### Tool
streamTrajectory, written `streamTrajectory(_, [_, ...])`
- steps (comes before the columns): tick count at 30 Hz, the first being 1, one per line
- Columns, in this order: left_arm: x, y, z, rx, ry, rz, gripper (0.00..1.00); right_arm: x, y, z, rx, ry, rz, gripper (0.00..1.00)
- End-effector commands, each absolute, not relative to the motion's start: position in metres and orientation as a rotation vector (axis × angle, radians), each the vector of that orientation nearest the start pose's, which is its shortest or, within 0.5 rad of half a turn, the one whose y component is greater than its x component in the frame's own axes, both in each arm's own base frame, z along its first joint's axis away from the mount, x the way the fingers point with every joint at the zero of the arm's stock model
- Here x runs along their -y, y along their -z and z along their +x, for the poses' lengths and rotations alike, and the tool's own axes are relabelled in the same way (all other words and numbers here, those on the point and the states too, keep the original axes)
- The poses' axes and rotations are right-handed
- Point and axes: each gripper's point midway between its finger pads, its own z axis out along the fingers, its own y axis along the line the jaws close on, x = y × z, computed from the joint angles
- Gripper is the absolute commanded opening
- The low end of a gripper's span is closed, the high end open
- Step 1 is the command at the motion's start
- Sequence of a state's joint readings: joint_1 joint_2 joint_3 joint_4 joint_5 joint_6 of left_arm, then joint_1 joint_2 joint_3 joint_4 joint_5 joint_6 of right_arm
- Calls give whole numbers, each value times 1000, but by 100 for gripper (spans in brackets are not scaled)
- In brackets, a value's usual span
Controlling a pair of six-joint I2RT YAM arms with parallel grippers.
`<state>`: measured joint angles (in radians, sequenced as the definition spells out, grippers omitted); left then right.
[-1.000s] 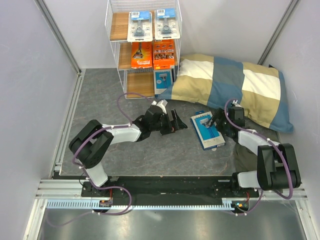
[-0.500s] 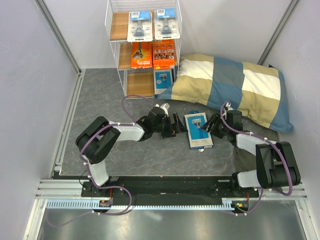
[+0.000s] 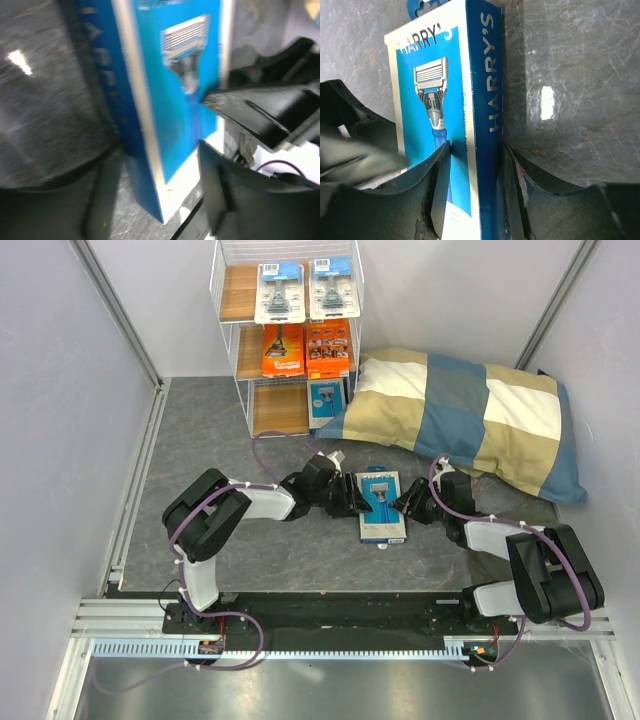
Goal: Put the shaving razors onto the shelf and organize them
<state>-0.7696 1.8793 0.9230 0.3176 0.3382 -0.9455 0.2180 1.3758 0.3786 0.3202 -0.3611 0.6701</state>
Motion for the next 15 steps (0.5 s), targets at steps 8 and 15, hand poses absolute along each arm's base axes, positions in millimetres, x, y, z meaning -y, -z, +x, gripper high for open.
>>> streamTrajectory(8, [401, -50, 241, -2488, 1383, 77, 2, -194, -57, 238, -2286, -1182, 152, 46])
streamTrajectory(15, [387, -52, 231, -2486, 1347, 97, 2, -186, -56, 236, -2290, -1114, 132, 56])
